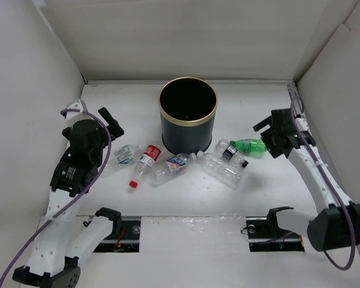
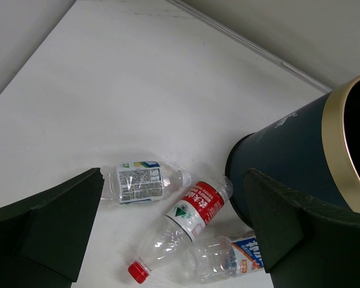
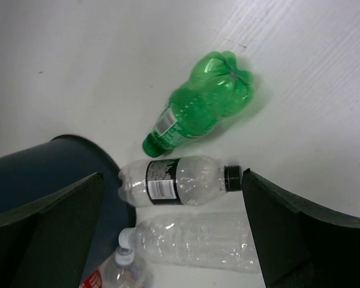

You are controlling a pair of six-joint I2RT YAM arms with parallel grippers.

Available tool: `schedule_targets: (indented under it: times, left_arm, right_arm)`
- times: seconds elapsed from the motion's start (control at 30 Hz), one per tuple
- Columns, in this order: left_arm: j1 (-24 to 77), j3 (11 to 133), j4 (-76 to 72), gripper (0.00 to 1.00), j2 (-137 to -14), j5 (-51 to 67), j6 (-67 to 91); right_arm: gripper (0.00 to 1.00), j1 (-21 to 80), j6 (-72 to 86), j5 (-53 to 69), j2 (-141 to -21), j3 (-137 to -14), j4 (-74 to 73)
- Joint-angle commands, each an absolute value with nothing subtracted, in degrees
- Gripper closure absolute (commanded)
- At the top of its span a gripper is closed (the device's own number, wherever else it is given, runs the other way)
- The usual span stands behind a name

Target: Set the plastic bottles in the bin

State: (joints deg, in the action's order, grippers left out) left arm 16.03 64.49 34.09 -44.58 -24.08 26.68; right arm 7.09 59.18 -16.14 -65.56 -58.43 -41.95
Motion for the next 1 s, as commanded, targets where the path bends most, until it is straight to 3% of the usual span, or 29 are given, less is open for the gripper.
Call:
schedule_targets:
  times: [0.0,0.53,0.63,0.73,0.8,0.87,0.9,0.93,0.97]
  left_arm:
    - [16.00,63.63,30.59,0.00,-44.21,-22.07,27.07]
    - [16.00,59.24,28.21,0.00,-45.26,-19.16,26.54]
    - [16.00,59.24,28.21,0.00,-45.26,-18.63,26.54]
    - [16.00,59.24,28.21,0.00,-45.26,-17.93,26.54]
    - [16.00,59.24,28.21,0.00,-45.26,-17.93,26.54]
    - [16.00,59.24,28.21,0.00,-45.26,-18.45,26.54]
    - [16.00,59.24,28.73,0.00,-45.26,-18.46,26.02]
    - [16.00,59.85,28.74,0.00,-45.26,-18.46,26.02]
    - [16.00,59.85,28.74,0.00,-45.26,-18.46,26.02]
  right_arm:
    - [0.00,6.68,67.66,-19.77,-68.45,-57.83,-36.31]
    - [0.01,5.63,78.48,-19.68,-89.55,-55.20,-27.95]
    - [0.15,5.63,79.28,-21.09,-91.58,-55.20,-28.65]
    - [0.15,6.15,78.75,-21.62,-92.28,-55.72,-28.65]
    - [0.21,5.45,76.82,-19.87,-94.20,-57.21,-28.65]
    - [0.32,3.79,74.46,-17.68,-95.88,-58.44,-30.05]
    - [0.39,3.78,74.44,-17.67,-96.58,-58.97,-31.10]
    - [0.53,3.08,73.92,-17.06,-96.59,-58.97,-31.11]
    - [0.58,3.08,73.92,-17.05,-96.59,-58.97,-31.11]
